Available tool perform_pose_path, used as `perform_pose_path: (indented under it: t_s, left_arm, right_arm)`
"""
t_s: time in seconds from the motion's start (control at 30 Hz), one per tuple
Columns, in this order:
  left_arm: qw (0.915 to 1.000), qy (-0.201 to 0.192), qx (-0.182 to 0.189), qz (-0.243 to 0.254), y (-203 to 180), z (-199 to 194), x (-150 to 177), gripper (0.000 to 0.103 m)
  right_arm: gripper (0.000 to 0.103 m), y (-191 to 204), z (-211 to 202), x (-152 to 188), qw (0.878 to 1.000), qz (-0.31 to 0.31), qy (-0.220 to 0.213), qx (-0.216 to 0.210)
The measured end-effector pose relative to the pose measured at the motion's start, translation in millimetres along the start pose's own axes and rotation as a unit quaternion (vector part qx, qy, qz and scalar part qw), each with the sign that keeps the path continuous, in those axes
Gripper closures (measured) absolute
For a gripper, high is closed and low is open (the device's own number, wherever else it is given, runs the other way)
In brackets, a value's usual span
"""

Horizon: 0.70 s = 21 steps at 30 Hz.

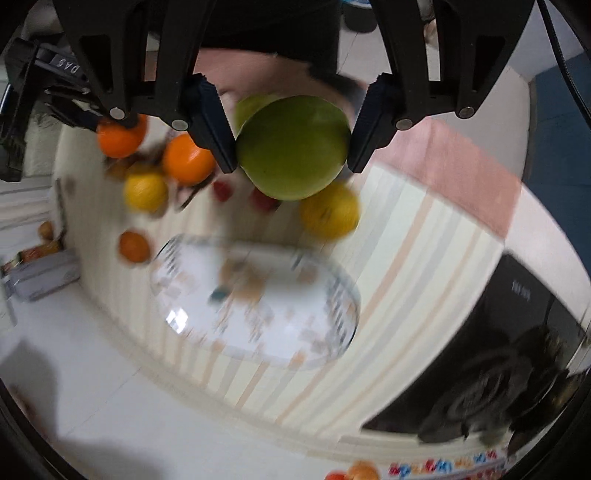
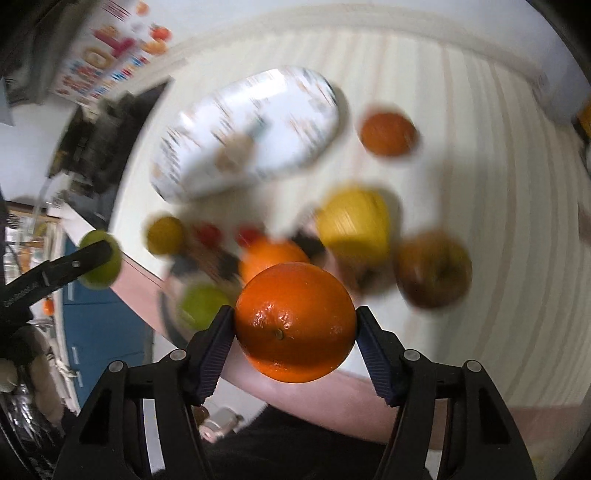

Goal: Organize fruits
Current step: 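Carry the green apple and orange onto the floral plate and release both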

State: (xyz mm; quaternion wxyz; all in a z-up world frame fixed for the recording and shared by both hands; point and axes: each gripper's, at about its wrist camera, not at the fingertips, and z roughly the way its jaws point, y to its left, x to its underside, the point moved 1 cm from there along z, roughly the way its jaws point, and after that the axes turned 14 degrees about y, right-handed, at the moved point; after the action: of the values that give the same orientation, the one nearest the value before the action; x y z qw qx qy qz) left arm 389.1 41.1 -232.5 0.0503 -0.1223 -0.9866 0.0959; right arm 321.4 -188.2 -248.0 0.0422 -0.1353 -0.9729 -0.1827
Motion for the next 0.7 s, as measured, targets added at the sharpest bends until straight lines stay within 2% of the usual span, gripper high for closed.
perform_pose_path:
  t_s: [0.13,0.23,0.33,0.4,0.53,0.7]
  left_arm:
    - [0.9998,-0.017,0.002,0.001,-4.4,-18.4,-52.6,0.044]
    - [0.9998,-0.014,-0.005,-0.015,-3.0,-10.6,-99.7,0.044]
    - [0.9993,0.009,0.001,-0.035,1.3,10.8,-145.7,0.044]
    - [0.9976,0.041,0.016,-0.053,7.8,33.9,-174.1,0.044]
    - [0.9900,0.094,0.054,-0.090,18.9,68.5,-202.2,0.044]
    - [0.9830,0.122,0.076,-0.114,26.3,87.9,-209.7,0.044]
  right_arm:
    - [0.035,13.8,-11.8,-59.2,0.999,-0.023,-0.022,0.004]
    - [0.035,29.1,-0.9,-109.4,0.999,-0.040,-0.022,0.020]
    - [0.035,37.6,22.7,-156.5,0.998,-0.052,0.001,0.030]
    - [0.035,41.1,42.6,-180.2,0.998,-0.058,0.016,0.035]
    - [0.035,44.5,72.8,-218.5,0.996,-0.070,0.044,0.043]
    - [0.035,44.6,89.7,-238.7,0.994,-0.076,0.064,0.041]
